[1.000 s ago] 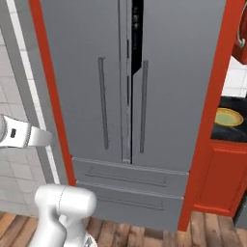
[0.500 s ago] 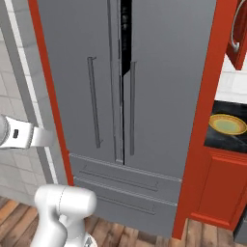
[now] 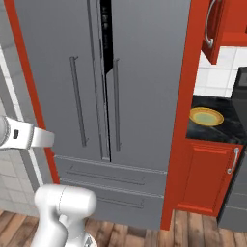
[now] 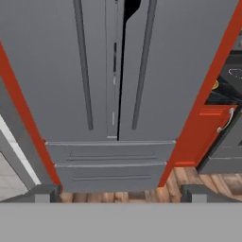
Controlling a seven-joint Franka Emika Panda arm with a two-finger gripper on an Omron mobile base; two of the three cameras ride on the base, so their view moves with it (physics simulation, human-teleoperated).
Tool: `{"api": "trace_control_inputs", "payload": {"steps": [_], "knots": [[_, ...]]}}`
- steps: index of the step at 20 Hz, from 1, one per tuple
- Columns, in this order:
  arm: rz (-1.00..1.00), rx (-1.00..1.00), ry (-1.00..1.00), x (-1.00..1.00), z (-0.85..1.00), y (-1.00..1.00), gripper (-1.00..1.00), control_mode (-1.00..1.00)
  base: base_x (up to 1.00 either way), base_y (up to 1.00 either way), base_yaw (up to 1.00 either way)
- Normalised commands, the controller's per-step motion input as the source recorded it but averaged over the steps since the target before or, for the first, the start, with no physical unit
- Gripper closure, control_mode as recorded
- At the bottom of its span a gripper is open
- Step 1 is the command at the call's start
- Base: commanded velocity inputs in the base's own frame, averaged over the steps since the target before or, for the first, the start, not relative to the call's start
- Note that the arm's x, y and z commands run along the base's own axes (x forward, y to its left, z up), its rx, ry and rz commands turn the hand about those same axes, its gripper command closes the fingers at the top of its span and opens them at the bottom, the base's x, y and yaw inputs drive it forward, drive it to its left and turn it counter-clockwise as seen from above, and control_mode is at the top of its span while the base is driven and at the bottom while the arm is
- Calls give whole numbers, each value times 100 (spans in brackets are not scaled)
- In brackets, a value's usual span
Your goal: Move the hot dog bun to the plate on the dining table and place the condiment next to that plate. Then navigate to the fridge and take the sausage and place it on the plate as well.
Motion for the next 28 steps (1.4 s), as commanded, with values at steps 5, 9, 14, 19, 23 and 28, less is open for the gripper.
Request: {"api": "trace_control_inputs", "payload": {"steps": [5, 9, 14, 19, 23, 28], "knots": [[0, 0, 0, 0, 0, 0, -100, 100, 0, -19, -26], [0, 0, 0, 0, 0, 0, -100, 100, -2, -19, -5], [0, 0, 0, 0, 0, 0, -100, 100, -5, -46, 1], [0, 0, 0, 0, 0, 0, -100, 100, -3, -38, 2], [0, 0, 0, 0, 0, 0, -100, 100, -9, -1, 0], [0, 0, 0, 0, 0, 0, -100, 100, -11, 0, 0]]}}
